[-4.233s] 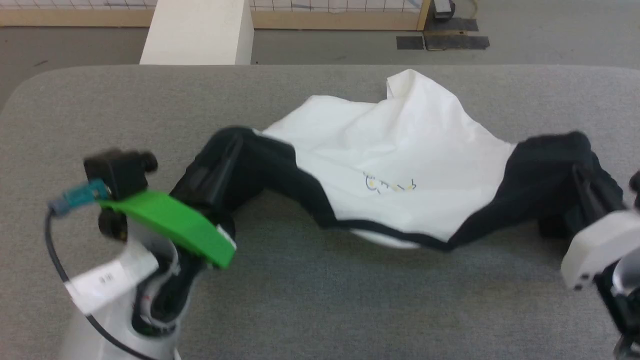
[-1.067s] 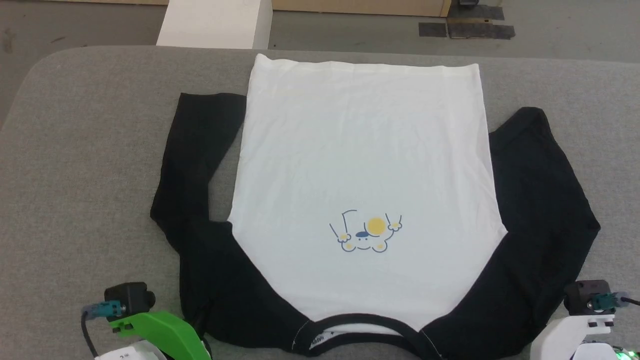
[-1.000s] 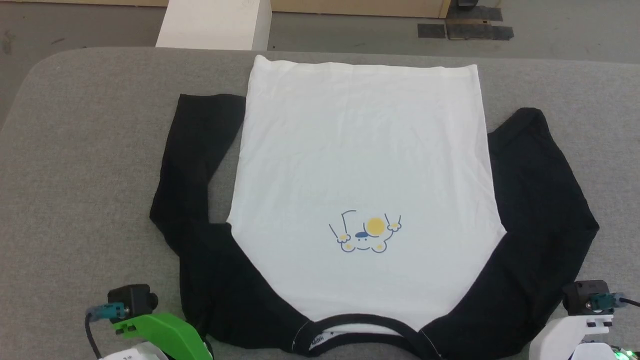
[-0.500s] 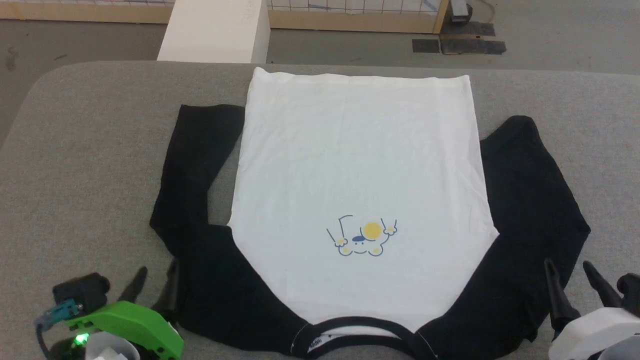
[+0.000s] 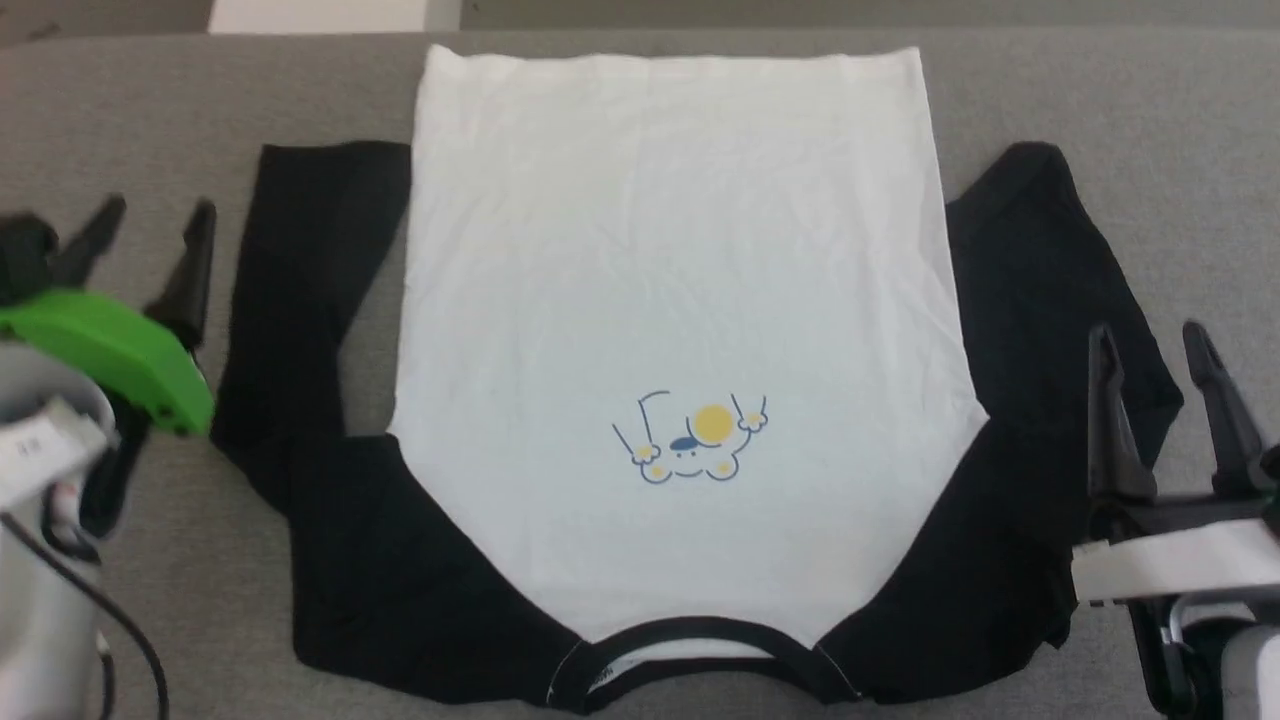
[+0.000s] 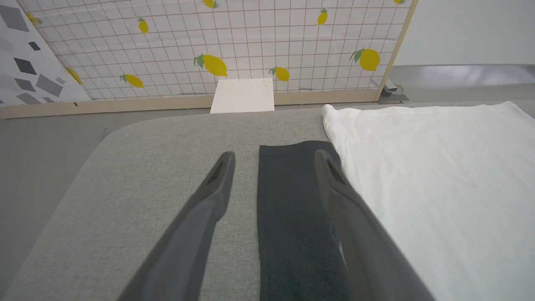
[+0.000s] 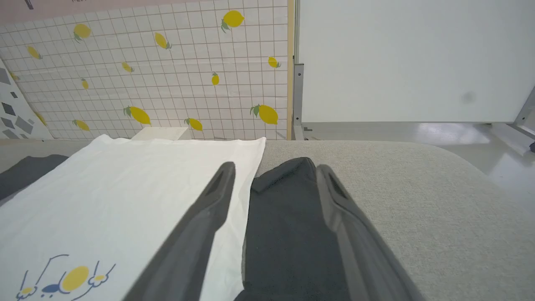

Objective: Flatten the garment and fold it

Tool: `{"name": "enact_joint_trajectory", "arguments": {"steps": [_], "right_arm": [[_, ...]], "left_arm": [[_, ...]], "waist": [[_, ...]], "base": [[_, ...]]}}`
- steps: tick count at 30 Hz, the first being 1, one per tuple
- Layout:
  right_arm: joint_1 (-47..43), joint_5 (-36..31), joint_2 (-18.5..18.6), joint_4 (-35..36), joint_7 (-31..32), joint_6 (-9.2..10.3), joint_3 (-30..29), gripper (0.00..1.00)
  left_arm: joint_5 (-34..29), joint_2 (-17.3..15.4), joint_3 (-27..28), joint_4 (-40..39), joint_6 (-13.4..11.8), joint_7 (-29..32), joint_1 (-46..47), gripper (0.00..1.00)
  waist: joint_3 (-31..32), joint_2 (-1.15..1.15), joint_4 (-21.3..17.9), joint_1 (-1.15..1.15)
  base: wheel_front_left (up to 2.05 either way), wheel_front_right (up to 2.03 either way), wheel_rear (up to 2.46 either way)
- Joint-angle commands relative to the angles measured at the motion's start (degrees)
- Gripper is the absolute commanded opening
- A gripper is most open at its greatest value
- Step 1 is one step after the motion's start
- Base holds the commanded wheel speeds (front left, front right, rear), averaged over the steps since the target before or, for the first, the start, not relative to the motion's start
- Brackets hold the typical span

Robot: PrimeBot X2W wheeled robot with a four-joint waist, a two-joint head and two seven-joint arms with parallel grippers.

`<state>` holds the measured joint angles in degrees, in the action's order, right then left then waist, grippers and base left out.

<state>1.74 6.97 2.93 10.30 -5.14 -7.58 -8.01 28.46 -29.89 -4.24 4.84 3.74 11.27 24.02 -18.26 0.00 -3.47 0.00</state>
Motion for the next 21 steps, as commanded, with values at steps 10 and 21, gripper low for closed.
{"name": "enact_joint_trajectory", "arguments": {"steps": [10,21], "right_arm": [[8.68,-0.49,-0.05,1.16,-4.75,0.09,5.97,1.00],[10.78,0.75,-0.05,-0.25,-6.65,0.09,6.60,1.00]], "left_arm": [[0.58,-6.43,-0.32,8.19,1.72,10.54,17.25,1.00],[5.31,-9.24,1.27,10.26,-4.38,29.98,22.45,1.00]], "waist": [[-14.63,0.00,-8.52,0.00],[-19.50,0.00,-10.22,0.00]], "base": [[0.00,0.00,0.00],[0.00,0.00,0.00]]}}
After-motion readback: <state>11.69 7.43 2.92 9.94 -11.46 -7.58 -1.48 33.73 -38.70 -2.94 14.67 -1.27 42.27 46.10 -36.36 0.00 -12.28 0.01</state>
